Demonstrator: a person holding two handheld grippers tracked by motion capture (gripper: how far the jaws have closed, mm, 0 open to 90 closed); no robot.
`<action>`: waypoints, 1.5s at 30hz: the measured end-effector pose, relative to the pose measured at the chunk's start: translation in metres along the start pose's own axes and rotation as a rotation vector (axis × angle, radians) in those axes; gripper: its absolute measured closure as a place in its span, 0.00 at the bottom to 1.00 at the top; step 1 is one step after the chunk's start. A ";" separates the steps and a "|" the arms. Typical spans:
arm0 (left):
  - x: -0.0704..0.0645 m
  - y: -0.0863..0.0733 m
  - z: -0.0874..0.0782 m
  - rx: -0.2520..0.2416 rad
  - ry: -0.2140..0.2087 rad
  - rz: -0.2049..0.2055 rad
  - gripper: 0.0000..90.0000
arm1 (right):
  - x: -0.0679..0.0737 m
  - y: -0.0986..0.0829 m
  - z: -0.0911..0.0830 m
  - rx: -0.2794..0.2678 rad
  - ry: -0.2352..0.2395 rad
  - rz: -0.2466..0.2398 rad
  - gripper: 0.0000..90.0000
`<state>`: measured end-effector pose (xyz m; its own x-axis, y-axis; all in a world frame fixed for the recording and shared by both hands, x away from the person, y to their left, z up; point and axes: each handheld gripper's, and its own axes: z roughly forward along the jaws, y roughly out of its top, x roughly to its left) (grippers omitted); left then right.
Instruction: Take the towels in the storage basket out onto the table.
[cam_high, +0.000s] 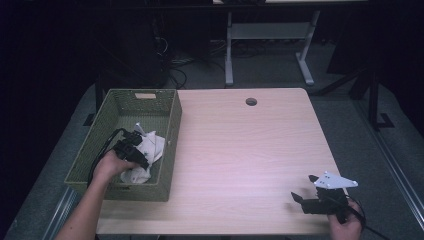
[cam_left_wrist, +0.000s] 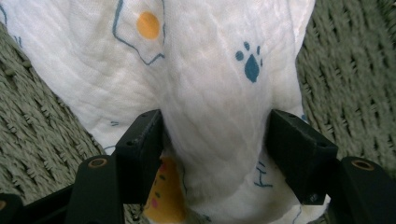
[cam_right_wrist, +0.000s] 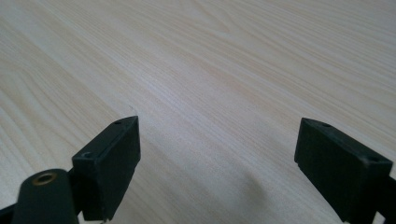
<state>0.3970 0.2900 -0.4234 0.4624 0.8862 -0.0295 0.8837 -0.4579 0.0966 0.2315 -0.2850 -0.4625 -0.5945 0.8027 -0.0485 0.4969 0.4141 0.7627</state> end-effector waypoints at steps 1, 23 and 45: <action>-0.001 -0.001 0.001 -0.002 0.006 -0.004 0.39 | 0.000 0.000 0.000 0.002 -0.001 -0.001 0.16; 0.004 0.001 -0.002 0.019 0.012 -0.017 0.70 | 0.003 0.000 0.006 0.018 0.005 -0.016 0.16; 0.028 -0.019 -0.047 -0.223 -0.176 -0.095 0.83 | 0.001 -0.001 0.004 0.017 -0.010 -0.011 0.16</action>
<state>0.3897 0.3263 -0.3794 0.4006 0.8897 -0.2189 0.8951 -0.3290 0.3010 0.2330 -0.2827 -0.4660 -0.5937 0.8022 -0.0631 0.5009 0.4298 0.7513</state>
